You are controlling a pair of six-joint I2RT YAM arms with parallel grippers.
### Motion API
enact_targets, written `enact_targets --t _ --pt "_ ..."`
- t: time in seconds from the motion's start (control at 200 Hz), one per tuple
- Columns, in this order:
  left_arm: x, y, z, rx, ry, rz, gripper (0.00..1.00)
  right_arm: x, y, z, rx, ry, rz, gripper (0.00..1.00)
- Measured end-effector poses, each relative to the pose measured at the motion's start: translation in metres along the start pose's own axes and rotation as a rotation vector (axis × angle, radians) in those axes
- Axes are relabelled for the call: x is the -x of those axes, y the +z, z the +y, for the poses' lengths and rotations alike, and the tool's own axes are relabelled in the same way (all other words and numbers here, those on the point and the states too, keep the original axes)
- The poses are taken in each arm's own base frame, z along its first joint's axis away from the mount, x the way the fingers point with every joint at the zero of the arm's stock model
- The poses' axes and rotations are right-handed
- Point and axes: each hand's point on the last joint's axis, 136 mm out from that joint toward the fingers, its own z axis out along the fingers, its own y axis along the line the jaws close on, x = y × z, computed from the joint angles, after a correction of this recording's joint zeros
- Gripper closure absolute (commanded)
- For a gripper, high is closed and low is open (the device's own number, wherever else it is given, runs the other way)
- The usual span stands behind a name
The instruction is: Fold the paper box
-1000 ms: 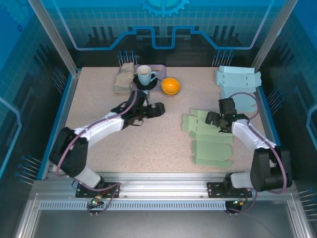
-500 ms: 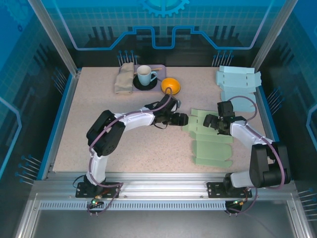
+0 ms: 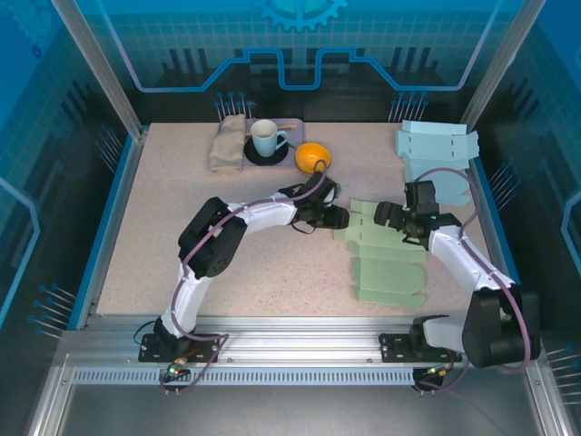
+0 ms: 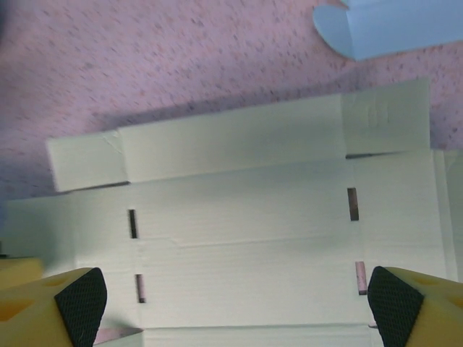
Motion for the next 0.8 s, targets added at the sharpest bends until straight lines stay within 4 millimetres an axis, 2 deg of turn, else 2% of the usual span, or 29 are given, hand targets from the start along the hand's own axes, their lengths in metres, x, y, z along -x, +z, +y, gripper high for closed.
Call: enact_targets --t 0.14,0.18,0.235,0.36,0.475,0.54,0.61,0.8 --pt "-0.001 0.007 -0.002 0.000 0.016 0.008 0.74 0.014 -0.019 0.006 0.032 -0.007 -0.053 0.06" --pt "-0.002 0.009 -0.002 -0.002 0.013 0.011 0.82 0.018 -0.023 0.008 0.040 -0.013 -0.064 0.06" --pt "-0.002 0.009 -0.004 -0.006 0.024 0.011 1.00 0.022 -0.027 0.011 0.052 -0.023 -0.077 0.07" --pt "0.003 0.008 -0.012 -0.017 0.037 -0.009 1.00 0.029 -0.034 0.019 0.087 -0.047 -0.093 0.08" --pt "0.003 -0.002 -0.005 0.028 0.066 -0.053 1.00 0.037 -0.041 0.029 0.132 -0.071 -0.109 0.11" --pt "0.003 -0.021 0.001 0.073 0.104 -0.090 1.00 0.048 -0.049 0.039 0.170 -0.093 -0.135 0.14" --pt "0.010 -0.051 0.001 0.118 0.172 -0.152 1.00 0.064 -0.062 0.053 0.219 -0.126 -0.181 0.15" --pt "0.051 -0.163 -0.013 0.187 0.323 -0.392 1.00 0.116 -0.108 0.111 0.362 -0.315 -0.332 0.18"
